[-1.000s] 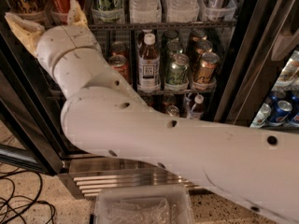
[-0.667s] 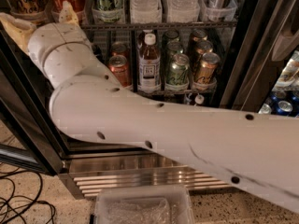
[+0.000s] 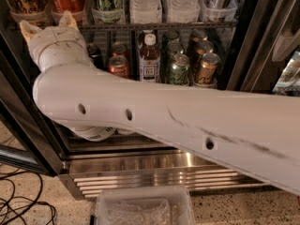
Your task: Pick coke can from top shelf of fridge
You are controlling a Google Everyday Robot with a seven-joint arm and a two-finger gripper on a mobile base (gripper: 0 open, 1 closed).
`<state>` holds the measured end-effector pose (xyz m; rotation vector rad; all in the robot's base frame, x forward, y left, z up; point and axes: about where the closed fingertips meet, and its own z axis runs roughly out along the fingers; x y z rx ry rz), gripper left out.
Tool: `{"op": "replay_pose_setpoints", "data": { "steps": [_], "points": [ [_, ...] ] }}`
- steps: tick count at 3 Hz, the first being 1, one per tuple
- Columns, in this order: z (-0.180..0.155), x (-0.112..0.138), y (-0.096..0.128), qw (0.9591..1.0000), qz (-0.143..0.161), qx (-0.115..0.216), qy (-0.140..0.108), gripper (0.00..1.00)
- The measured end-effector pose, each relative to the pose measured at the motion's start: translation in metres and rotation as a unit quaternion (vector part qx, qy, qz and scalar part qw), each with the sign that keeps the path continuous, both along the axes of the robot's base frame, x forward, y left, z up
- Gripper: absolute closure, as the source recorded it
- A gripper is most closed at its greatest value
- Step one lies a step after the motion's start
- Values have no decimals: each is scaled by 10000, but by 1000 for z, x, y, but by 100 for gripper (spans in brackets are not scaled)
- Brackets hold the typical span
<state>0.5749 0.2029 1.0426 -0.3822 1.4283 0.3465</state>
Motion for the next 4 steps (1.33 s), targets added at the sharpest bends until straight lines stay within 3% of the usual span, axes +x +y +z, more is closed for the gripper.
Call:
{"op": "replay_pose_setpoints", "data": {
  "steps": [1,2,3,4],
  "points": [
    [0,5,-14,9975,-570,-392,-110,42],
    [7,4,-27,9916,-1072,-567,-439,44],
    [18,0,-31,9856,-1303,-489,-958,40],
    [28,-7,-24,9837,-1133,9,-1399,38]
  ]
}}
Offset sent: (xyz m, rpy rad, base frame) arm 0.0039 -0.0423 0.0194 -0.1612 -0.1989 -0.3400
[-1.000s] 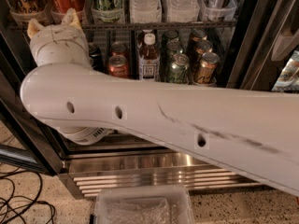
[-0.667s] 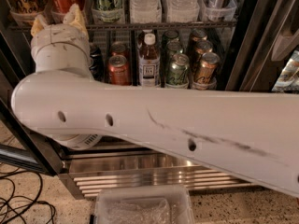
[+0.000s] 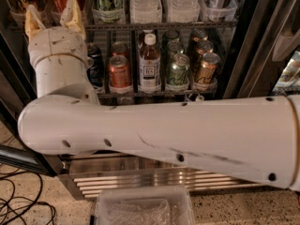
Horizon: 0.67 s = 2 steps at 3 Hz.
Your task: Pick coke can from top shelf of fridge
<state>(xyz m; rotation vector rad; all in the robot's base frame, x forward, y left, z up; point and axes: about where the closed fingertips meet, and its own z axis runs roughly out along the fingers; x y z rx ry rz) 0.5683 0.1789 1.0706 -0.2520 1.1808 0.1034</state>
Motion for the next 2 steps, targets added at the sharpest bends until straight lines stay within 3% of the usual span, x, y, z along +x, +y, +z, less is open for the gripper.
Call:
{"op": "replay_pose_setpoints", "data": {
  "steps": [1,2],
  "points": [
    [6,-2,11,9966,451,651,-242,32],
    [8,0,20,9916,736,1032,-250,35]
  ]
}}
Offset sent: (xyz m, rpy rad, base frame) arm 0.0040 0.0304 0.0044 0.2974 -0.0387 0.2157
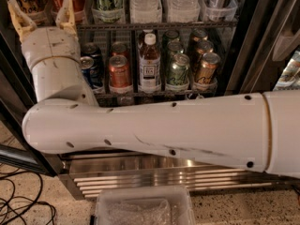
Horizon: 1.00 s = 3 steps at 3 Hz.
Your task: Pick coke can from top shelf of fridge
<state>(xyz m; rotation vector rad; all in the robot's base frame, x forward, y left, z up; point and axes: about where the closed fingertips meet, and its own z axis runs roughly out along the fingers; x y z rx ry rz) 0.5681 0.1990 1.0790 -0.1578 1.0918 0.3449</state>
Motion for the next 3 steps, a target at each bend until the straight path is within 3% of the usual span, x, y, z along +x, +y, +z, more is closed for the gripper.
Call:
{"op": "replay_pose_setpoints", "data": {
  "steps": [1,2,3],
  "points": [
    [-6,7,3,9999,17,-21,169,40],
    [-17,17,-3,9979,-180,-429,446,58],
    [-28,27,-11,9929,-420,-886,677,55]
  ]
}}
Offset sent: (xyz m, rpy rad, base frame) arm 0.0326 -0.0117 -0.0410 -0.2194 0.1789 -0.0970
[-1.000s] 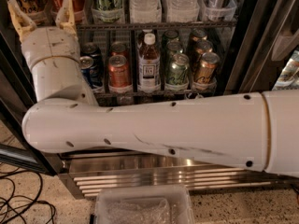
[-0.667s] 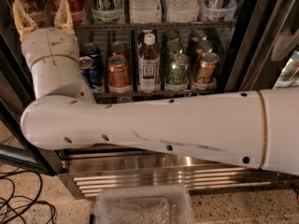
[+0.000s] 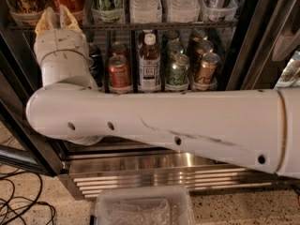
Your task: Pick coke can from top shelf of fridge
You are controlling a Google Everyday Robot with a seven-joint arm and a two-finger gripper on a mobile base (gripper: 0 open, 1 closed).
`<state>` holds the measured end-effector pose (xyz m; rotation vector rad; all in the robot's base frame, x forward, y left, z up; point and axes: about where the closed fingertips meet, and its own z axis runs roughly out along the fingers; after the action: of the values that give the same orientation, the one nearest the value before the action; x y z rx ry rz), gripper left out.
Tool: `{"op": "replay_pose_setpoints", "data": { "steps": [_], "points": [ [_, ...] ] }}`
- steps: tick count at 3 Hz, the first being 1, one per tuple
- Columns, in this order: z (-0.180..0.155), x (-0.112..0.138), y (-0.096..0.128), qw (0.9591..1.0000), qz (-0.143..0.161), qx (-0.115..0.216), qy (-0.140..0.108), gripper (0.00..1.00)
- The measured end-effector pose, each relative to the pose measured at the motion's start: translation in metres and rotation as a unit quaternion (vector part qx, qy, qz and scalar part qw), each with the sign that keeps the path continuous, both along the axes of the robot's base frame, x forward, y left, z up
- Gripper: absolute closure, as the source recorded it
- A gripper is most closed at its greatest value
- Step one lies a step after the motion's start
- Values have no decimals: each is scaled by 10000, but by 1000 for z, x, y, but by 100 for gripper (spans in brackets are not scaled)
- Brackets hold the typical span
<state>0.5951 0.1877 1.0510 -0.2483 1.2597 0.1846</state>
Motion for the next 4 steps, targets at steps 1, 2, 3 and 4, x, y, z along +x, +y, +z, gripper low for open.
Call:
{"op": "replay_pose_setpoints", "data": {
  "steps": [1,2,3,4],
  "points": [
    [-4,7,-3,9995,-168,-235,83,35],
    [-2,10,-4,9992,-277,-297,45,21],
    [1,12,-4,9990,-355,-276,8,28],
    [4,16,-6,9988,-430,-227,-26,32]
  ]
}}
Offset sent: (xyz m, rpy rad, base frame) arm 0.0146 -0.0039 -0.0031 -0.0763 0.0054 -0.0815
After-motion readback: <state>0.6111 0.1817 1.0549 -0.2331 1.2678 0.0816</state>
